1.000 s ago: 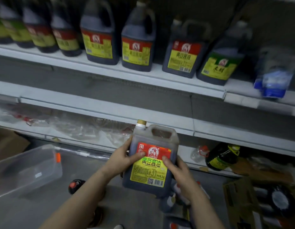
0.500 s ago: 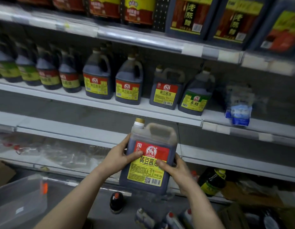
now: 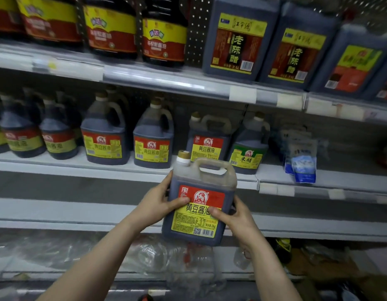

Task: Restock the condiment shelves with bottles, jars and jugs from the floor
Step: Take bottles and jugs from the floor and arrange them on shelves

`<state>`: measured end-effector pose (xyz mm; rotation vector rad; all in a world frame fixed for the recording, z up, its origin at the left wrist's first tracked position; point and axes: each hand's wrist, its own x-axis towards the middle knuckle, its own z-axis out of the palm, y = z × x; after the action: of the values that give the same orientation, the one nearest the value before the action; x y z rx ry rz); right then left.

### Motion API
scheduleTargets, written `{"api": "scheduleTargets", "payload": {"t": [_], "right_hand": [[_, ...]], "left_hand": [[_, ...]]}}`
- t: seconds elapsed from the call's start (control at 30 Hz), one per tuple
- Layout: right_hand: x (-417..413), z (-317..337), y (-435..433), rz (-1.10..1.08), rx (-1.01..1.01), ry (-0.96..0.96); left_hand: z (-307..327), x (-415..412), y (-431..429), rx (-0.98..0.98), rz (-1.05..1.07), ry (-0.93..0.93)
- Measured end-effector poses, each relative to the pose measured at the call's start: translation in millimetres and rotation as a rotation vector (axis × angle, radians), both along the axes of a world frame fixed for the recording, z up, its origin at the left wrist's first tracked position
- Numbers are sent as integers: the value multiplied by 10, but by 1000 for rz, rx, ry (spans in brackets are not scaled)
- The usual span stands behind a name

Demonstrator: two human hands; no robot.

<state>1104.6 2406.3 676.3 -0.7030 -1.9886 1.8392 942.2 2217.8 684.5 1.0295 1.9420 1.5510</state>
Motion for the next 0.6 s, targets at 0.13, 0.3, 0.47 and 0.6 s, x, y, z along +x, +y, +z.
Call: {"api": "scheduleTargets", "payload": {"t": [0.13, 0.3, 0.47, 0.6], "right_hand": [[-265, 106, 172, -45, 95, -2], [-522, 146, 404, -101, 143, 11], [-779, 223, 704, -134, 193, 18], [-958, 251, 934, -129, 240, 10]], "left_hand": [[118, -295, 214, 20, -46, 38], [240, -571, 493, 19, -55, 97], [327, -793, 809, 20, -30, 167], [327, -930, 1015, -11, 24, 204]]}}
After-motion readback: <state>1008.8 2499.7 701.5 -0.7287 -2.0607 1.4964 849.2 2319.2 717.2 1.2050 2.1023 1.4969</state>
